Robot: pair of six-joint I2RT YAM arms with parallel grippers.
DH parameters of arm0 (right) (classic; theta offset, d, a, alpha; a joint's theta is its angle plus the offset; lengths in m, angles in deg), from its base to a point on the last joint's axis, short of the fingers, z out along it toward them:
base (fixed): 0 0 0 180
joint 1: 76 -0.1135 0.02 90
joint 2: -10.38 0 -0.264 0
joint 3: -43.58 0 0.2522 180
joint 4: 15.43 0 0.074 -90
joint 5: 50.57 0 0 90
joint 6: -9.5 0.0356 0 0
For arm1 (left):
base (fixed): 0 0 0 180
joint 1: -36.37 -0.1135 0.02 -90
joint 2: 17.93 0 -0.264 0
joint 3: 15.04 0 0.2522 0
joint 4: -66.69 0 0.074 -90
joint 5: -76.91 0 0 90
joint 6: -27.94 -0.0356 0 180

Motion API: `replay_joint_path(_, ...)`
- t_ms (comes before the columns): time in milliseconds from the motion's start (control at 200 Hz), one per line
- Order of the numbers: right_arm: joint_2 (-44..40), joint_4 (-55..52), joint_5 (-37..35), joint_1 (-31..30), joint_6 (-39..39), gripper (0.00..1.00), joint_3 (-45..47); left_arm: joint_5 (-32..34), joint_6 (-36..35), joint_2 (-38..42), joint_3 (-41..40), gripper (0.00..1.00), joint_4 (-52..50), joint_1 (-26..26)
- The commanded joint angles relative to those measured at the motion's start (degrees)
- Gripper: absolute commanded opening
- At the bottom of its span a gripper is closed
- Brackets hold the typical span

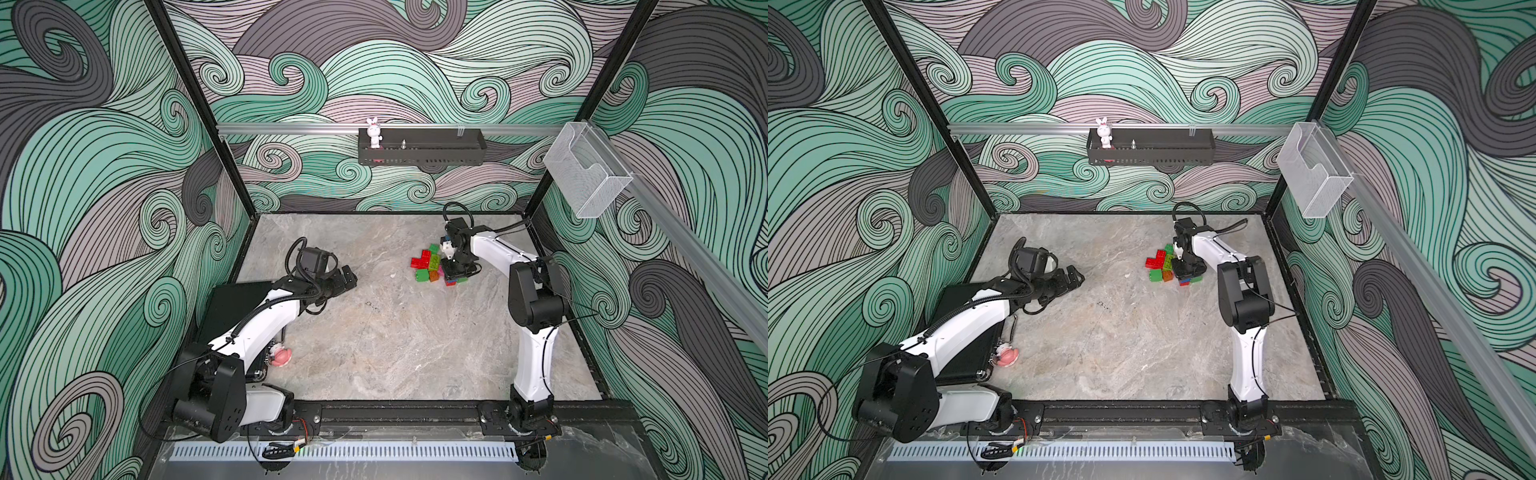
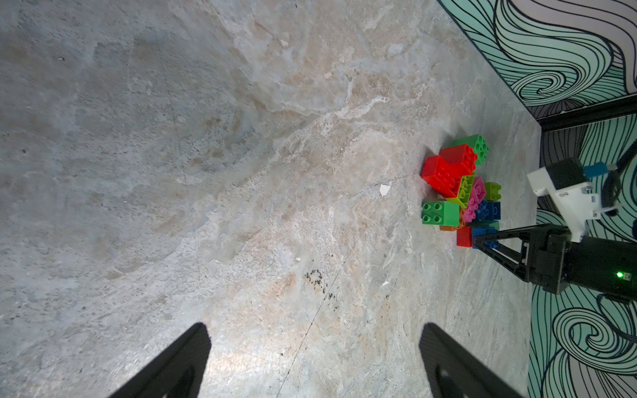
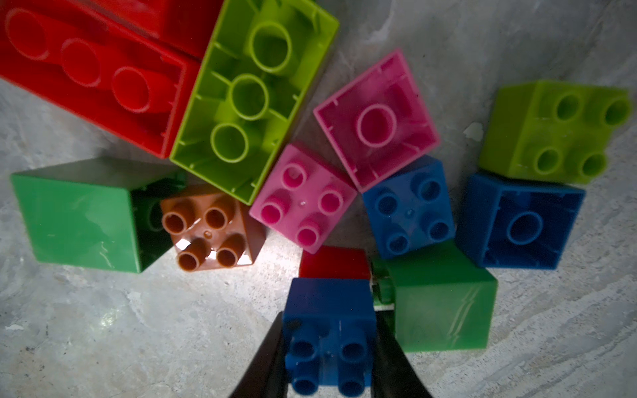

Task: Assemble the number 4 with lego
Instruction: Assemble the lego brick with the lego brick.

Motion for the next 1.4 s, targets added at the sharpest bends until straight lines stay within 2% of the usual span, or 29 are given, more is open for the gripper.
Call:
replay_joint_path(0, 1.21, -2.3, 2.96, 0.15, 0.66, 0.34, 2.68, -0.19, 0.14, -0.37, 0.33, 0.99, -1.28, 0.3)
replay_joint_path(250, 4.72, -5.67, 2.0, 0.05, 5.08, 0.33, 0.15, -0.19, -0.08, -0.17, 0.28, 0.99, -1.52, 0.3)
replay_joint_path(500, 6.61, -8.17, 2.74, -0.19, 3.79, 0.32, -1.03, -0.02, -0.97, -0.73, 0.93, 0.99, -1.85, 0.23)
replay_joint_path(791, 8.59, -11.29, -0.9, -1.86, 4.34, 0.3, -2.0, 0.07, -1.72, -1.1, 1.45, 0.99, -2.11, 0.34)
replay_joint_path(951, -0.07, -7.13, 4.69, -5.04, 8.78, 0.32, 6.32, -0.28, -3.0, -0.59, 1.68, 0.99, -2.54, 0.75)
replay_joint_path(1101, -8.7, -4.08, 6.4, -9.66, 16.36, 0.32, 16.57, -0.62, -5.62, 0.05, 1.12, 0.99, -1.79, 2.94)
replay_joint_path(1281, -17.1, -3.49, 4.56, -15.9, 26.98, 0.37, 26.25, -0.46, -9.35, -0.6, 0.32, 0.99, -0.26, 8.83)
replay_joint_path(1396, -20.47, -2.26, 2.66, -18.41, 31.61, 0.4, 29.3, -0.98, -10.25, -2.29, 0.31, 0.99, 0.47, 12.33)
